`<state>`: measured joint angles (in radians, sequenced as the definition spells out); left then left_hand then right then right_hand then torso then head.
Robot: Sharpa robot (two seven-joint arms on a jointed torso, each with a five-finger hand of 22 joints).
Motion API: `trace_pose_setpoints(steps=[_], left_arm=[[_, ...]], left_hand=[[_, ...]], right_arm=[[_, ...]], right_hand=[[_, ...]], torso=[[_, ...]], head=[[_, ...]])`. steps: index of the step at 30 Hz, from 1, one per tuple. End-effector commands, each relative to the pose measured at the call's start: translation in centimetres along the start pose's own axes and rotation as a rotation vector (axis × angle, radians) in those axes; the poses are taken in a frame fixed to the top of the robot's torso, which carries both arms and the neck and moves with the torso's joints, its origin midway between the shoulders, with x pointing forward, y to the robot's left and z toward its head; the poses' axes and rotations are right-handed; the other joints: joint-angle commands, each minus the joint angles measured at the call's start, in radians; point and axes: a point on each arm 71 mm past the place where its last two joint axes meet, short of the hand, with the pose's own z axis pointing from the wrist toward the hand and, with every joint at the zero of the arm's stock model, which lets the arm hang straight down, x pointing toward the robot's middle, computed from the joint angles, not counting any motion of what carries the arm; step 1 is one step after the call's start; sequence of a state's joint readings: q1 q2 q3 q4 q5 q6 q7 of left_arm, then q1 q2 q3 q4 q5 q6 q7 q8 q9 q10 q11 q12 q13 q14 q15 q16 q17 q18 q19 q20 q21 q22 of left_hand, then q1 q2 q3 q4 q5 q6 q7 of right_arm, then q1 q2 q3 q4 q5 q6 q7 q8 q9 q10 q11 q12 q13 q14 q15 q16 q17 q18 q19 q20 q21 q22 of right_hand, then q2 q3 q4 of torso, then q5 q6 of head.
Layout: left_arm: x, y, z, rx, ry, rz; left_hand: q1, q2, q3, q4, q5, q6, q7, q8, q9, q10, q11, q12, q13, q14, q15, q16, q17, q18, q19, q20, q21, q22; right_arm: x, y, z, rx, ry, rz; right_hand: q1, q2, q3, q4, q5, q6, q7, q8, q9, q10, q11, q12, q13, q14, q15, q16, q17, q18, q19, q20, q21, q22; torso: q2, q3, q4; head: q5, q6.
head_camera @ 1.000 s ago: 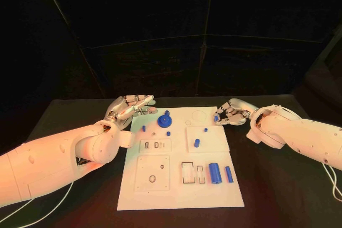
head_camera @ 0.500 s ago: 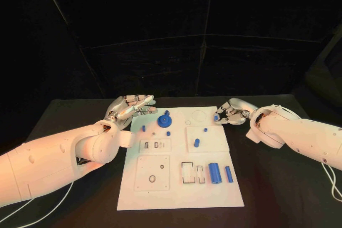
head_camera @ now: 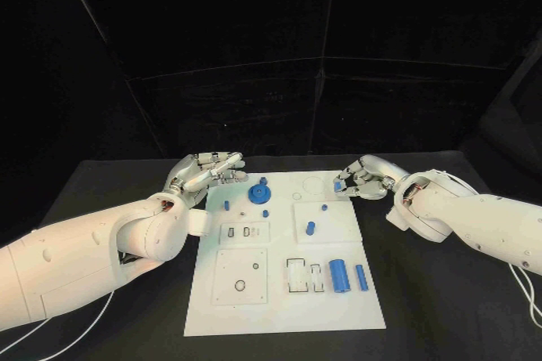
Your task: Assemble the parts on the task board
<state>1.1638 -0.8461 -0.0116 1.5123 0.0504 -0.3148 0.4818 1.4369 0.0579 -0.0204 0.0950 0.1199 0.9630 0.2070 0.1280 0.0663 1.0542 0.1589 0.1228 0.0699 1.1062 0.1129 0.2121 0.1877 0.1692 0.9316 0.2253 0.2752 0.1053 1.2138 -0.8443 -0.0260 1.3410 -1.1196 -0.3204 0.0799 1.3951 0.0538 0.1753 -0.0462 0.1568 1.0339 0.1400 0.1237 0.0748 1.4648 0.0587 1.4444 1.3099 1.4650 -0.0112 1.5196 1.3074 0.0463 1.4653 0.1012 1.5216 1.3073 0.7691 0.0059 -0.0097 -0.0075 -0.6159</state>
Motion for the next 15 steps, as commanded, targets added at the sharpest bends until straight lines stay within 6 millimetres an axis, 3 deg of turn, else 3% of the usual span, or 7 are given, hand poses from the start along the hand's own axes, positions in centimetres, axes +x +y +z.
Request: trace_pose_setpoints(steps=[1,5,10,15], left_arm=[[0.1,-0.1,0.1,0.009,0.008,0.001],[-0.1,0.0,0.3,0.009,0.002,0.004],[-0.4,0.1,0.7,0.011,-0.006,0.009],[-0.4,0.3,1.0,0.013,-0.010,0.011]], left_hand=[[0.010,-0.004,-0.001,-0.005,0.001,0.006,0.002,-0.005,-0.001,0.006,-0.002,-0.004,-0.001,0.009,-0.001,-0.004,0.001,0.015,0.005,0.001,-0.005,-0.001],[0.010,-0.003,0.000,-0.006,0.001,0.006,0.002,-0.006,-0.001,0.007,-0.002,-0.004,-0.002,0.009,-0.001,-0.004,0.002,0.015,0.006,0.001,-0.005,-0.001],[0.010,-0.003,0.000,-0.006,0.001,0.006,0.002,-0.006,-0.001,0.007,-0.002,-0.005,-0.002,0.009,-0.001,-0.004,0.002,0.015,0.006,0.001,-0.005,-0.001],[0.010,-0.002,0.000,-0.006,0.001,0.006,0.003,-0.006,-0.001,0.007,-0.002,-0.005,-0.002,0.009,-0.001,-0.004,0.002,0.015,0.006,0.001,-0.005,-0.001]], right_arm=[[-0.2,1.4,-0.3,0.007,-0.076,-0.038],[0.6,3.6,-0.4,-0.001,-0.076,-0.047],[2.4,6.6,0.4,-0.018,-0.045,-0.062],[4.6,9.9,1.8,-0.063,0.003,-0.108]], right_hand=[[-0.002,0.003,0.005,-0.003,0.002,0.011,-0.004,0.006,0.001,0.013,-0.007,-0.002,0.140,0.082,-0.008,0.006,0.146,-0.017,0.034,-0.010,0.002,0.128],[-0.006,0.001,0.006,-0.002,0.001,0.014,-0.005,0.007,0.001,0.012,-0.008,-0.005,0.138,0.081,-0.009,0.005,0.144,-0.017,0.034,-0.011,0.002,0.127],[-0.012,-0.002,0.008,0.000,-0.001,0.018,-0.006,0.008,0.001,0.011,-0.009,-0.008,0.136,0.081,-0.010,0.004,0.142,-0.017,0.033,-0.012,0.002,0.127],[-0.017,-0.004,0.011,0.000,-0.004,0.027,-0.010,0.011,0.002,0.003,-0.012,-0.019,0.126,0.080,-0.012,0.002,0.137,-0.017,0.033,-0.014,0.001,0.126]], torso=[[-0.008,-0.0039,-0.0006],[-0.019,-0.0076,0.0008],[-0.031,-0.0094,0.0014],[-0.044,-0.0133,0.0083]], head=[[0.001,-0.003],[0.005,-0.007],[0.014,-0.016],[0.019,-0.021]])
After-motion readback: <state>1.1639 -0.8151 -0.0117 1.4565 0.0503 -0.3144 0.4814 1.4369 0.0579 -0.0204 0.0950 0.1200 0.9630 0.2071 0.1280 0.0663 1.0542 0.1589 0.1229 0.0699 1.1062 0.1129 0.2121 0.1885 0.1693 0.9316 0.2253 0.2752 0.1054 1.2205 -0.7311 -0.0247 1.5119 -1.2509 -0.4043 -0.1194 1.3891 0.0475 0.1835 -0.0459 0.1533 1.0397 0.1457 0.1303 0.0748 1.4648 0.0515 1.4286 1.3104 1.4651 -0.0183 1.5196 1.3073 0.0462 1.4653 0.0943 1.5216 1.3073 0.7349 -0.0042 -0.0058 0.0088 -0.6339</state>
